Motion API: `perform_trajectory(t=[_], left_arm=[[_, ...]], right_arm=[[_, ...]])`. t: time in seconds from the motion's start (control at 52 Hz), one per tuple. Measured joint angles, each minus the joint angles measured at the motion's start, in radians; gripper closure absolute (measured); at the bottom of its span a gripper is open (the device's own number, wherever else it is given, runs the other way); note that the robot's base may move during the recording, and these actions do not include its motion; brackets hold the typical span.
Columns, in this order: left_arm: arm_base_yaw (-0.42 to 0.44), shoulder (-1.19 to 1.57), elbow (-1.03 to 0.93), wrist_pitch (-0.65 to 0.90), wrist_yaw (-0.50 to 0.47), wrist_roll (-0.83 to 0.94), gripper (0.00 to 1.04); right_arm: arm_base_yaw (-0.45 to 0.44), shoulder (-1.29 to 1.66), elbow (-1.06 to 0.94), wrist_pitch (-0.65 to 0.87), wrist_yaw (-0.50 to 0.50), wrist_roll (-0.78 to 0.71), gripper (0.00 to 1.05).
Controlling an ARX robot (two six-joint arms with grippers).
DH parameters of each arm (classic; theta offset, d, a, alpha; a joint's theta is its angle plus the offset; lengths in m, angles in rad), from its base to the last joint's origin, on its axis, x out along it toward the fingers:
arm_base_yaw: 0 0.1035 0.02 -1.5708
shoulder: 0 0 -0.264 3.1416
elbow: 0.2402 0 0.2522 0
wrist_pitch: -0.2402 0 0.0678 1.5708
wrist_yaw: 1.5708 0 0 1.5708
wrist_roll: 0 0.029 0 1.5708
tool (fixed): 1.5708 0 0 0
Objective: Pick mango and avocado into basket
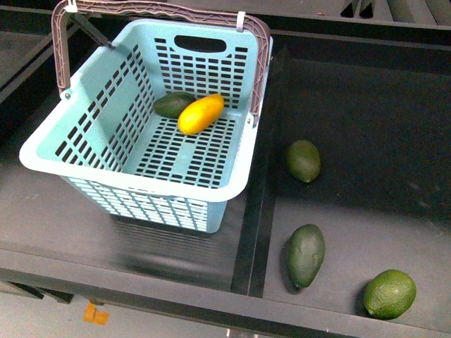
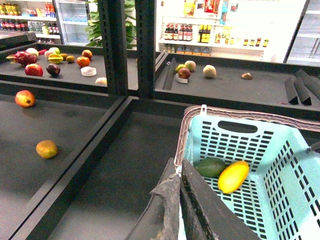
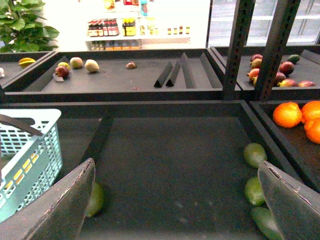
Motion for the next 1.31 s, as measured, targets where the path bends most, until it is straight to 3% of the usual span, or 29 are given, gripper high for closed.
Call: perform_trajectory(t=[0.692,1.192,1.308], left_arm=[[0.0,-0.531,-0.025,-0.478,0.0,0.0,1.02],[0.001,-0.706,-0.025,-0.653,0.0,0.0,1.02],[0.001,-0.856,-0.025,-0.821,0.0,0.001,1.02]], right_arm=[[0.0,0.0,0.0,0.0,0.0,0.0,0.09],[0.0,0.0,0.0,0.0,0.0,0.0,0.09],[0.0,0.0,0.0,0.0,0.0,0.0,0.09]])
